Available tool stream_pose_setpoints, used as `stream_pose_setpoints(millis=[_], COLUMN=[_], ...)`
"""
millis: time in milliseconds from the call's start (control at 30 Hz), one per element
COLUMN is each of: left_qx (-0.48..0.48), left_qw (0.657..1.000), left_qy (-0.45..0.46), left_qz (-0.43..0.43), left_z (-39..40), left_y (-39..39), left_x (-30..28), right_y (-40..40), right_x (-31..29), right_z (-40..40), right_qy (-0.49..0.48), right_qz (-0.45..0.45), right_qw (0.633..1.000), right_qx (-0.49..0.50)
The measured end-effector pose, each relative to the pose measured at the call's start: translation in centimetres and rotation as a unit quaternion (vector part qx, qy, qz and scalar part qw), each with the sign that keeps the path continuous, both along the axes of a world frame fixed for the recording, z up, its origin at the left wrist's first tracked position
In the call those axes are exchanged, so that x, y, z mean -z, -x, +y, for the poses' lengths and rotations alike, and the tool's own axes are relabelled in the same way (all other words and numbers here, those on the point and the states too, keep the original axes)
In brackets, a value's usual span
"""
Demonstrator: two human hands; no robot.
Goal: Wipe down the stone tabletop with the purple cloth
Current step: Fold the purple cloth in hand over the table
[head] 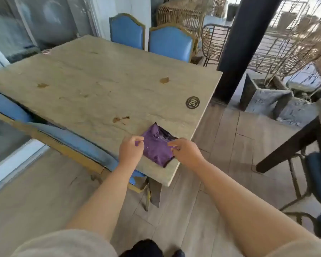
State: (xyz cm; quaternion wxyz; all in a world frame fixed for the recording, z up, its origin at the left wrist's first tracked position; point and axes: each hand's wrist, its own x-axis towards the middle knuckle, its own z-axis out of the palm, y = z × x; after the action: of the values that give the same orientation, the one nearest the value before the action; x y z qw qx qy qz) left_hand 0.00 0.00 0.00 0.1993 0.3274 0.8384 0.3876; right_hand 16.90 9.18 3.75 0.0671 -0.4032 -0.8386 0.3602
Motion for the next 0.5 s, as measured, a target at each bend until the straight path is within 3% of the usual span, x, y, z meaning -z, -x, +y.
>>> stream_pose_setpoints(millis=[333,500], left_qx=[-0.095,-0.11], left_qw=[0.989,0.988], left_qy=[0.093,0.103], left_qz=[0.07,-0.031], left_z=[3.7,4.9], left_y=[2.2,3.2], left_x=[4.1,4.7], right_y=[7.0,10.5], right_x=[5.0,6.7], right_z=[7.2,9.8], right_qy=[0.019,0.008], right_qz=[-0.021,-0.031], right_qw=[0.999,0.998], right_qx=[-0.038,-0.056])
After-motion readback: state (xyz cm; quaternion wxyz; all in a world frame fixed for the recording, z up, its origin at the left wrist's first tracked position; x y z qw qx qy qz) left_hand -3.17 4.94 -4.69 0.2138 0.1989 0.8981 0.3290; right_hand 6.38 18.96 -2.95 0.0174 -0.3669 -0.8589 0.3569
